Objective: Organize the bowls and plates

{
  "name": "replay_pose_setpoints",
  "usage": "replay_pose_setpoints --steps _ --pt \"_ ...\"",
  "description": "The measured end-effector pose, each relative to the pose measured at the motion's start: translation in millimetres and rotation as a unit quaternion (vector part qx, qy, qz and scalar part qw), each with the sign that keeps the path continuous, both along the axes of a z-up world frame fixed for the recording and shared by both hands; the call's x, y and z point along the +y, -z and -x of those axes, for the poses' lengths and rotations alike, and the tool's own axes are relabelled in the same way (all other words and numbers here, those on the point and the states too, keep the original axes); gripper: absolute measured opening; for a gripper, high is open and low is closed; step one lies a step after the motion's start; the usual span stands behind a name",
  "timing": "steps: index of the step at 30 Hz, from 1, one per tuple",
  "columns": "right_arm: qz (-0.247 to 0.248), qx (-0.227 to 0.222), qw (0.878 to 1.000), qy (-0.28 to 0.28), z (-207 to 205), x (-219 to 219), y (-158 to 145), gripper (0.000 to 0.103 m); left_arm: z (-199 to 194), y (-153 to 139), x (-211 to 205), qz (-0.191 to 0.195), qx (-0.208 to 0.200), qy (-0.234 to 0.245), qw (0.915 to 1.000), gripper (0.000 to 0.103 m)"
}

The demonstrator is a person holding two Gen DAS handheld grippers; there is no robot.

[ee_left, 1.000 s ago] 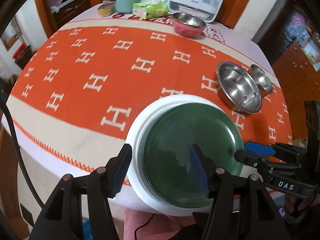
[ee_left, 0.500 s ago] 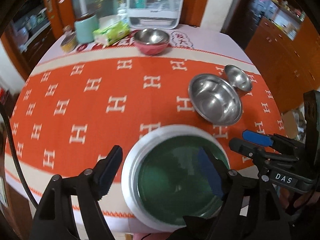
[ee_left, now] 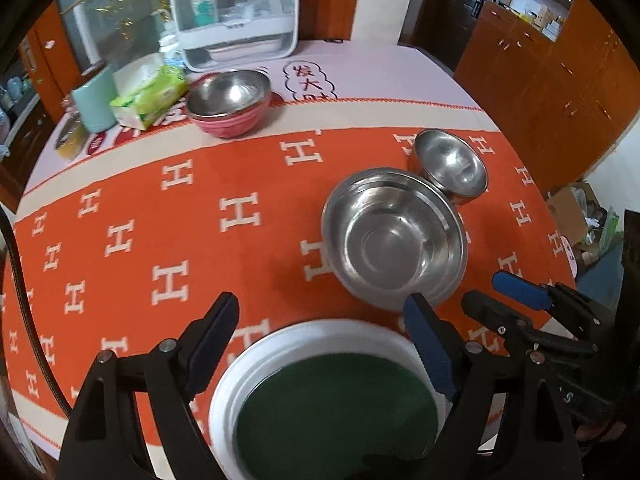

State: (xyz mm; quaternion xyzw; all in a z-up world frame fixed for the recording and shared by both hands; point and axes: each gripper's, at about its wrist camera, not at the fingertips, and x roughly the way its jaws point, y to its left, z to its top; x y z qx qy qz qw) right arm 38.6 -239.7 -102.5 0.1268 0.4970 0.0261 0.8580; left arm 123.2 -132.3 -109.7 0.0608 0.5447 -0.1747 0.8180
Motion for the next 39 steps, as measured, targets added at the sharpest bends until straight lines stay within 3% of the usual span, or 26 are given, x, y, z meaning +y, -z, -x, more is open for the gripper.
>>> replay_pose_setpoints --steps 18,21,27,31,33,35,39 --pt "0.011 0.038 0.999 0.008 -43 -21 45 0.052 -60 75 -39 -0.016 0.087 -0.009 0.9960 0.082" --pt "0.012 0.043 0.999 0.007 -48 -24 50 0.045 -65 82 -38 -0.014 0.104 -0.013 0.9944 0.079" --pt "0.008 0.053 0.999 0.009 -54 -28 56 0.033 -71 95 -42 -0.015 0.128 -0.011 0.9916 0.063" --pt "0.005 0.057 0.998 0.011 -56 -30 60 0.024 -74 102 -42 -0.004 0.139 -0.008 0.9903 0.042" --pt "0.001 0.059 0.998 0.012 -55 -31 61 0.023 -74 103 -43 -0.003 0.141 -0.007 0.9900 0.038" --pt "0.000 0.060 0.998 0.015 -56 -31 61 0.021 -75 105 -43 -0.002 0.140 -0.006 0.9901 0.025" --pt "-0.005 0.060 0.998 0.019 -55 -33 62 0.020 -76 106 -44 -0.001 0.141 -0.006 0.9900 0.019"
